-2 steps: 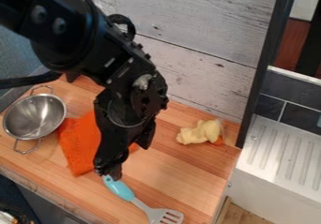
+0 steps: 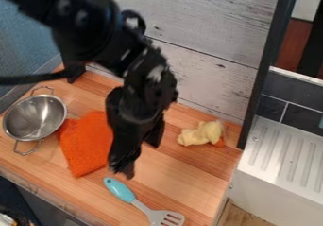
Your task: Put the yellow duck doll in the silver bowl
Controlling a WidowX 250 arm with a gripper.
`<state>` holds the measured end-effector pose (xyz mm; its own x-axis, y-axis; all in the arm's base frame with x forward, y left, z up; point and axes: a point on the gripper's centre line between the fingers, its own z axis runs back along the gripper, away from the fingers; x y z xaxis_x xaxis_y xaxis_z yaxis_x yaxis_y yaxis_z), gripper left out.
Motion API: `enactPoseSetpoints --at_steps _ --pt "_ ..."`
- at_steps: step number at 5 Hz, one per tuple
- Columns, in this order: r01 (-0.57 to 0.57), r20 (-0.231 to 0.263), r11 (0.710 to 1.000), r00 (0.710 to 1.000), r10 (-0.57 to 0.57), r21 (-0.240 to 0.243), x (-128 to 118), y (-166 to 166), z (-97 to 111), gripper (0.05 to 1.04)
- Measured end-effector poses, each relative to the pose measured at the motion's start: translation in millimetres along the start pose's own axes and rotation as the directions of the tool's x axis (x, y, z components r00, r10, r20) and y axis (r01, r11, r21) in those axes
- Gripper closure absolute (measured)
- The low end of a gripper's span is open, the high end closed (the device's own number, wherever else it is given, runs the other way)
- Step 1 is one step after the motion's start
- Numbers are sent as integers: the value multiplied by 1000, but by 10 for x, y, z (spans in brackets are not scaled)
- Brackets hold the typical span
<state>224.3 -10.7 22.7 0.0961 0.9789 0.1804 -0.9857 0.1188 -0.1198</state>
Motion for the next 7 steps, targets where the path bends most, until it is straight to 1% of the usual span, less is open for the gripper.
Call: enactPoseSetpoints --at_steps 1,2,3,4,5,6,7 --pt "-34 9 999 999 34 30 -18 -159 -21 84" --pt "-140 -31 990 990 140 1 -120 -366 -56 84" --pt "-211 -104 978 972 209 -4 -252 -532 -105 84" --pt "-205 -119 979 972 203 -4 -364 -694 -162 83" --pt "-197 -131 980 972 193 -22 -436 -841 -284 84" --pt "-205 -149 977 970 195 -58 -472 -925 -363 84" --pt "-201 -137 976 973 188 -88 -472 -1037 -441 119"
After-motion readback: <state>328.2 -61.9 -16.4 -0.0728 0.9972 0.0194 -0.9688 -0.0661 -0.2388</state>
